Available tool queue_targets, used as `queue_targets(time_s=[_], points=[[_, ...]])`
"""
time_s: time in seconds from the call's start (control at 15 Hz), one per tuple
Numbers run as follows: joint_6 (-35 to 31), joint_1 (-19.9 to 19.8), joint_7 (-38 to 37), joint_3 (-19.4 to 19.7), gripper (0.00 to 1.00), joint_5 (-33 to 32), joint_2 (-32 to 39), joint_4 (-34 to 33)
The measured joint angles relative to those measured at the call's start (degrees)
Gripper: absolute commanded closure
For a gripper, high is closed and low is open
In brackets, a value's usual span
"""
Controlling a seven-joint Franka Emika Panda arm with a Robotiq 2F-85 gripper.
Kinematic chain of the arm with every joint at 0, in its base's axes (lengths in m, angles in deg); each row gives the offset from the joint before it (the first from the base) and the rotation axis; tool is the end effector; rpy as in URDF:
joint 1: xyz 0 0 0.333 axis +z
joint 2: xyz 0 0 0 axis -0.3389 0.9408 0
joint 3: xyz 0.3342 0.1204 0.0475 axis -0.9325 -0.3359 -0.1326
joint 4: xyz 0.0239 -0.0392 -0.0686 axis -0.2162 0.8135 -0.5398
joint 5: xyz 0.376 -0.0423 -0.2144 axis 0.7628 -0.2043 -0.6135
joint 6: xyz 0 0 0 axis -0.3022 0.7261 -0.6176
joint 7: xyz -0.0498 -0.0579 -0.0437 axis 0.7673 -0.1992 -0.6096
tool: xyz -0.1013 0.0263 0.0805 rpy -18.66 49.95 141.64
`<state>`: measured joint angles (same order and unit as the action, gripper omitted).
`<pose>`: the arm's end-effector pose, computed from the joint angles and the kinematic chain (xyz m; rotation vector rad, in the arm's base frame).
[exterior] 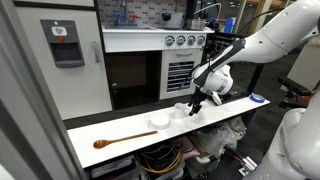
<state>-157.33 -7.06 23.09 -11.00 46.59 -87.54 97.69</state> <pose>0.4378 -0.0877 0.2540 -2.7580 -1.1538 -0.5133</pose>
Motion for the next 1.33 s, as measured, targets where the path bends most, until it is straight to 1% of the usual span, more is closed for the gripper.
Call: queue_targets(time_s=[0.27,0.8,0.87,0.93,1.33], points=[[-0.8,0.5,0.1,0.0,0.0,1.9,0.7,-0.4],[-2.5,0.6,1.6,0.0,0.0,3.1,3.6,-1.5],[-2.6,0.6,1.9,0.0,0.25,3.3,3.9,-1.7],[-2.7,0.6,2.3,-0.1,0.26,3.6,4.3,-1.9],[-3.4,0.7,6.3,-0.7,0.69,7.6,4.6,-2.6]])
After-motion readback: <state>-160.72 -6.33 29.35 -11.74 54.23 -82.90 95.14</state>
